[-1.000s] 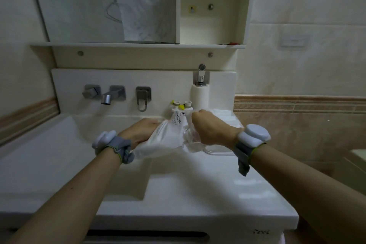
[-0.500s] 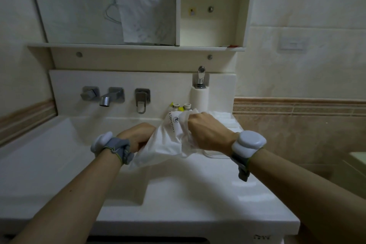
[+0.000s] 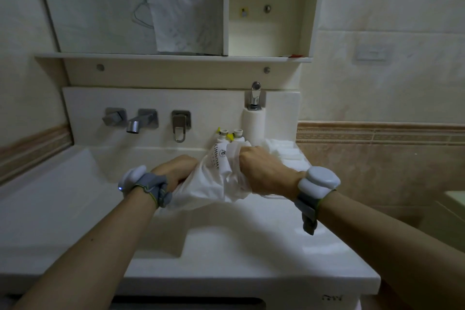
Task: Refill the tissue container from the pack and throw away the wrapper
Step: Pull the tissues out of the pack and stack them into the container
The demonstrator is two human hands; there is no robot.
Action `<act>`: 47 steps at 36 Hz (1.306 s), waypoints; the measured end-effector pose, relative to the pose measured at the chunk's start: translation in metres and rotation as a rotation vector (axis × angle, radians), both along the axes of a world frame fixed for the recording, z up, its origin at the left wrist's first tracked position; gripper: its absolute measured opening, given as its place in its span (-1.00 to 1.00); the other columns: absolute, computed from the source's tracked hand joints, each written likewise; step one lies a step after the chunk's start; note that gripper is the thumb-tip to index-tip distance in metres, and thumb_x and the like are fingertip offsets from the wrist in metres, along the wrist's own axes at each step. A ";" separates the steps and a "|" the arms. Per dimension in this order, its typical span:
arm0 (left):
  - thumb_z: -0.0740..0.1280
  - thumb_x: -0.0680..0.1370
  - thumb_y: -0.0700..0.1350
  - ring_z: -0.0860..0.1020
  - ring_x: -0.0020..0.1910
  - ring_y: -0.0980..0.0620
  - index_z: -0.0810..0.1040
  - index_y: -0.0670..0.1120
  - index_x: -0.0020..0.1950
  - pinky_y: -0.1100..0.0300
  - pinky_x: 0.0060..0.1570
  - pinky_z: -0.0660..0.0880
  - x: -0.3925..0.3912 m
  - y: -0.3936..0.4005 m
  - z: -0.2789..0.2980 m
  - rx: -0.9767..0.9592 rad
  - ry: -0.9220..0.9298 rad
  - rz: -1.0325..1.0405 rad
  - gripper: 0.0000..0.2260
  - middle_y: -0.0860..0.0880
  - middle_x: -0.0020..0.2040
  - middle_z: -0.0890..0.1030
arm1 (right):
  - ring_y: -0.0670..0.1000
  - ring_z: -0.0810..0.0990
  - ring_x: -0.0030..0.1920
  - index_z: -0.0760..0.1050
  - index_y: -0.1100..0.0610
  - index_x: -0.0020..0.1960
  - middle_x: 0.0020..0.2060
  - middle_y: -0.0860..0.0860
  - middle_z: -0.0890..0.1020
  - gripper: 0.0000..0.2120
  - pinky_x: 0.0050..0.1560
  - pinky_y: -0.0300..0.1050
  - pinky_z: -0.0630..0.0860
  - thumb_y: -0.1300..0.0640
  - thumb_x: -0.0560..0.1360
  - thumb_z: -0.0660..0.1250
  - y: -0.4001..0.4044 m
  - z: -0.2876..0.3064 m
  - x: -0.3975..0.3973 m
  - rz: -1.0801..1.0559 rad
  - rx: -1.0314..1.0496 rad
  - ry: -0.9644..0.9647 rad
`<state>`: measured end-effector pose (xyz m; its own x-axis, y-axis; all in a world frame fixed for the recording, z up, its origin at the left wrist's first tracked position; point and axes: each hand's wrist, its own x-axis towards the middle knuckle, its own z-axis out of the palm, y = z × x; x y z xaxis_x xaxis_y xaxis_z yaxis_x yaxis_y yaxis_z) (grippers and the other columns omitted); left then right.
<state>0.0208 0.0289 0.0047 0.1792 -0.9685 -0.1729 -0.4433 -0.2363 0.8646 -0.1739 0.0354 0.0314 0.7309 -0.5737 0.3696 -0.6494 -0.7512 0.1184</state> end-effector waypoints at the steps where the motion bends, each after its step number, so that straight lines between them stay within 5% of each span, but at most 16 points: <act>1: 0.15 0.64 -0.23 0.44 -0.28 -0.04 0.47 -0.19 -0.18 0.20 -0.24 0.38 0.002 0.000 -0.002 -0.023 0.014 -0.012 -0.78 -0.28 0.07 0.51 | 0.11 0.43 -0.24 0.58 0.27 -0.07 -0.15 0.12 0.51 -0.87 -0.22 -0.11 0.30 0.20 0.51 0.33 -0.001 0.000 0.000 -0.026 0.011 -0.007; 6: 0.13 0.67 -0.06 0.53 0.04 -0.19 0.49 -0.37 0.26 0.00 0.08 0.46 0.008 -0.002 -0.005 -0.150 0.003 0.038 -0.61 -0.37 0.25 0.52 | 0.26 0.58 0.01 0.54 0.32 0.05 0.03 0.24 0.60 -0.78 -0.06 -0.02 0.47 0.17 0.51 0.36 -0.008 0.002 -0.005 -0.206 0.151 -0.068; 8: 0.09 0.68 -0.02 0.54 0.14 -0.26 0.52 -0.36 0.21 0.05 0.05 0.40 0.007 -0.005 -0.005 -0.218 -0.092 0.098 -0.57 -0.33 0.21 0.55 | 0.23 0.56 0.06 0.51 0.31 0.09 0.08 0.23 0.58 -0.78 -0.12 -0.11 0.37 0.18 0.53 0.33 -0.012 0.000 -0.010 -0.250 0.188 -0.087; 12: 0.03 0.69 -0.02 0.52 0.02 -0.18 0.52 -0.25 -0.07 0.12 -0.07 0.31 0.004 -0.013 -0.004 -0.347 -0.234 0.187 -0.60 -0.30 0.09 0.59 | 0.15 0.59 0.02 0.56 0.28 0.07 0.01 0.15 0.63 -0.83 -0.27 -0.25 0.29 0.21 0.53 0.32 -0.014 0.000 -0.014 -0.256 0.272 -0.168; 16: 0.02 0.70 -0.03 0.51 0.10 -0.25 0.54 -0.28 0.08 0.10 -0.03 0.32 0.003 -0.015 -0.005 -0.413 -0.290 0.259 -0.59 -0.32 0.13 0.57 | -0.08 0.58 -0.24 0.58 0.23 0.07 -0.16 0.02 0.63 -0.84 -0.41 -0.51 0.39 0.24 0.50 0.38 -0.013 0.005 -0.018 -0.201 0.478 -0.304; 19: 0.00 0.70 -0.01 0.51 0.10 -0.26 0.53 -0.28 0.10 0.09 -0.04 0.32 0.003 -0.014 -0.006 -0.470 -0.331 0.292 -0.58 -0.31 0.13 0.57 | 0.12 0.64 -0.12 0.58 0.32 -0.05 -0.15 0.15 0.64 -0.84 -0.18 -0.14 0.64 0.47 0.42 0.31 -0.021 -0.001 -0.021 -0.150 0.780 -0.483; 25: 0.00 0.70 -0.02 0.50 -0.01 -0.20 0.44 -0.17 -0.09 0.12 -0.12 0.28 -0.003 -0.013 -0.008 -0.565 -0.321 0.306 -0.66 -0.19 -0.07 0.54 | 0.04 0.60 -0.18 0.55 0.40 0.03 -0.05 0.22 0.62 -0.84 -0.12 -0.14 0.57 0.49 0.52 0.22 -0.019 0.001 -0.016 -0.026 1.161 -0.686; 32: 0.02 0.69 -0.02 0.49 -0.06 -0.18 0.38 -0.16 -0.16 0.13 -0.16 0.25 -0.011 -0.011 -0.006 -0.609 -0.244 0.274 -0.66 -0.14 -0.15 0.51 | 0.14 0.54 -0.12 0.51 0.44 0.10 -0.08 0.20 0.55 -0.72 0.02 0.01 0.48 0.57 0.50 0.10 -0.024 -0.005 -0.005 -0.002 1.308 -0.695; 36: 0.03 0.69 0.02 0.52 0.08 -0.22 0.47 -0.17 -0.04 0.07 -0.02 0.36 -0.006 -0.012 -0.007 -0.583 -0.165 0.254 -0.65 -0.24 0.06 0.59 | 0.00 0.59 -0.30 0.49 0.35 0.05 -0.17 0.18 0.52 -0.64 -0.14 -0.08 0.42 0.61 0.47 0.01 -0.027 -0.009 -0.002 0.003 1.379 -0.789; 40: 0.03 0.69 0.01 0.50 -0.04 -0.16 0.39 -0.12 -0.14 0.11 -0.12 0.31 -0.006 -0.012 -0.005 -0.594 -0.142 0.222 -0.68 -0.18 -0.09 0.55 | 0.06 0.50 -0.28 0.46 0.32 0.14 -0.06 0.24 0.43 -0.59 -0.20 -0.07 0.32 0.58 0.44 0.01 -0.028 -0.011 0.005 -0.025 1.339 -0.853; 47: 0.02 0.69 0.03 0.43 -0.11 -0.05 0.41 -0.13 -0.09 0.13 -0.13 0.27 -0.006 -0.011 -0.004 -0.583 -0.150 0.205 -0.68 -0.06 -0.13 0.51 | 0.08 0.55 -0.26 0.51 0.43 0.06 -0.14 0.23 0.52 -0.74 -0.26 -0.11 0.57 0.54 0.50 0.10 -0.032 -0.011 0.005 0.011 1.371 -0.874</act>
<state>0.0150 0.0176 0.0005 0.3524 -0.8394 0.4138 -0.5653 0.1615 0.8089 -0.1686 0.0032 0.0201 0.5903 -0.8004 -0.1044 -0.1502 0.0182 -0.9885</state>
